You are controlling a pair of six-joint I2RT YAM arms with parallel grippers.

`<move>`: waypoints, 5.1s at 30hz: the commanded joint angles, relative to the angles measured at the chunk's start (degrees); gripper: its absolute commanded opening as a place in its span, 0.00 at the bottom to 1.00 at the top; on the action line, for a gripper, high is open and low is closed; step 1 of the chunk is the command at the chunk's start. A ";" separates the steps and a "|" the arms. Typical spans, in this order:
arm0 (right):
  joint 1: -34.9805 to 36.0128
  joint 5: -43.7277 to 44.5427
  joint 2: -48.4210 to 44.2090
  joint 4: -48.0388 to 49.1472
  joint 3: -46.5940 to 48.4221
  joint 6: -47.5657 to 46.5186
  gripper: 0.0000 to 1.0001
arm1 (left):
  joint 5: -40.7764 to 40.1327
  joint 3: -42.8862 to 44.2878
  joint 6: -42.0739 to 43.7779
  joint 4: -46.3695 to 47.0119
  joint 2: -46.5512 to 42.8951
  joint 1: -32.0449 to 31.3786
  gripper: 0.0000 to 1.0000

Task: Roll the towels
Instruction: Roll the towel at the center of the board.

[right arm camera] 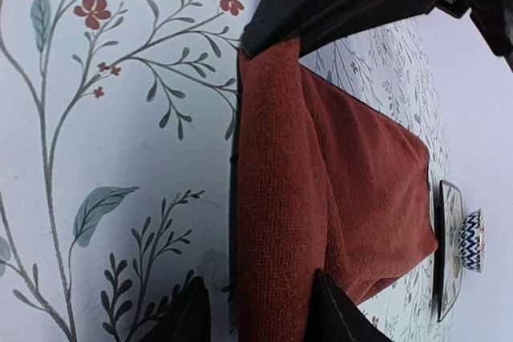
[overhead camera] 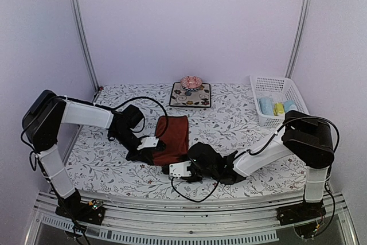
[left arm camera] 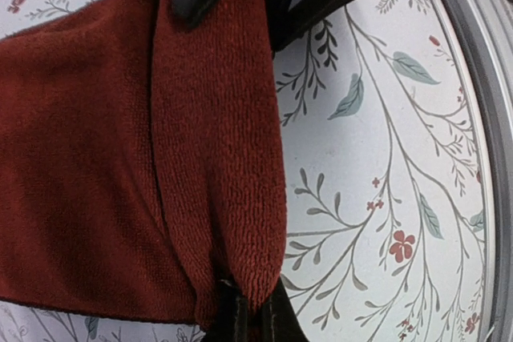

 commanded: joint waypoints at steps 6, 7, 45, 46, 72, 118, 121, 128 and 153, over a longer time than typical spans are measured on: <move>-0.98 -0.28 1.98 -1.47 2.52 2.66 0.09 | 2.73 1.54 2.01 -4.02 1.52 1.27 0.00; -1.18 -0.80 2.02 -2.42 3.06 3.61 0.04 | 2.75 1.46 1.94 -3.67 1.31 1.41 0.00; -17.34 -55.54 13.98 -42.71 30.28 44.05 0.03 | -13.63 -39.54 14.38 52.97 -30.57 -4.39 0.57; -17.54 -56.29 14.44 -43.19 30.71 44.48 0.03 | -14.23 -40.09 14.89 54.73 -30.35 -5.04 0.56; -20.07 -61.48 16.17 -45.39 32.57 48.44 0.04 | -23.05 -39.49 15.14 72.37 -16.82 -9.43 0.51; -19.30 -38.98 -4.09 -38.61 18.47 33.78 0.66 | -8.68 -16.82 5.42 20.06 -10.90 -3.83 0.00; -14.82 -28.78 -7.67 -32.44 12.47 28.21 0.67 | -6.41 -13.62 4.30 16.18 -8.56 -2.72 0.00; -5.22 -12.08 -11.49 -12.14 0.28 15.42 0.71 | -0.93 -5.31 3.16 6.49 -2.90 -0.31 0.00; -1.24 4.06 2.84 -1.40 5.06 -1.71 0.64 | 0.29 2.71 7.01 -2.92 6.24 1.75 0.00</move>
